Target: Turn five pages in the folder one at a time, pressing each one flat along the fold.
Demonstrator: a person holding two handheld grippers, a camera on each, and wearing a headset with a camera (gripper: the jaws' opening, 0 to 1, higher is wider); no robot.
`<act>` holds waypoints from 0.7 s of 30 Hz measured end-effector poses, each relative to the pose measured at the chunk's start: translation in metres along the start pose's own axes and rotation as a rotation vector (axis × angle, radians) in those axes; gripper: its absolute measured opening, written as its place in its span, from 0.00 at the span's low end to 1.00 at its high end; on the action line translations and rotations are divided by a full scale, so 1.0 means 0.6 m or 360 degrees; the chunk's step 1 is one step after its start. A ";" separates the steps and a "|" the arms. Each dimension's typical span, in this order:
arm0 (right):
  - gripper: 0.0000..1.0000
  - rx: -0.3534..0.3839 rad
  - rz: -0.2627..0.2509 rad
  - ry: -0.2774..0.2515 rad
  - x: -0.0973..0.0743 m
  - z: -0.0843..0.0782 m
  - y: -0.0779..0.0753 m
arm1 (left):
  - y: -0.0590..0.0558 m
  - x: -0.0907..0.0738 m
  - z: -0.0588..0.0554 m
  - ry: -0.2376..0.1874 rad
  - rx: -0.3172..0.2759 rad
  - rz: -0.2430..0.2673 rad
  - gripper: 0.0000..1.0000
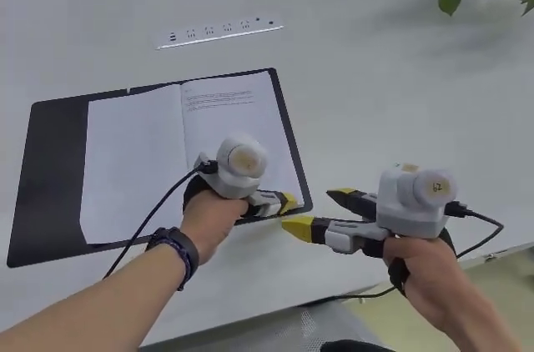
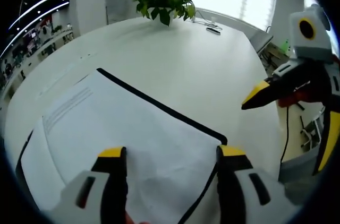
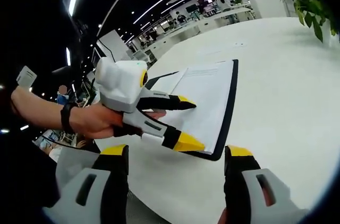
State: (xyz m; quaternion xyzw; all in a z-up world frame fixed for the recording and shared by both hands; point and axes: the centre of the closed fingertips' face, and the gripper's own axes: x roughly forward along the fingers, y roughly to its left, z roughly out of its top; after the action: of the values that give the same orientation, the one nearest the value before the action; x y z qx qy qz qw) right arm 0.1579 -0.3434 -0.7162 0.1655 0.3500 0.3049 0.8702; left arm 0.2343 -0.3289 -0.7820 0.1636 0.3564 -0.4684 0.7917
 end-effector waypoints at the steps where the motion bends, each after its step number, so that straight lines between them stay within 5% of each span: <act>1: 0.73 0.0002 0.0001 0.0001 0.001 0.000 0.000 | 0.000 0.000 0.000 0.0002 0.0010 0.0005 0.70; 12: 0.71 0.0027 0.0023 -0.0014 0.012 0.010 -0.004 | 0.008 -0.001 -0.004 -0.0020 0.0077 0.0027 0.66; 18: 0.67 0.0076 0.0056 -0.0077 0.030 0.032 -0.018 | 0.032 -0.006 0.005 -0.0100 -0.0068 0.0034 0.53; 21: 0.66 0.0076 0.0066 -0.0077 0.042 0.040 -0.021 | 0.032 -0.005 0.005 -0.0093 -0.0058 0.0017 0.50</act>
State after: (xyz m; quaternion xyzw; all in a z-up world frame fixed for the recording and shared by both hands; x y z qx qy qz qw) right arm 0.1946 -0.3385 -0.7188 0.2008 0.3325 0.3103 0.8677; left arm 0.2510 -0.3188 -0.7792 0.1371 0.3406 -0.4623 0.8071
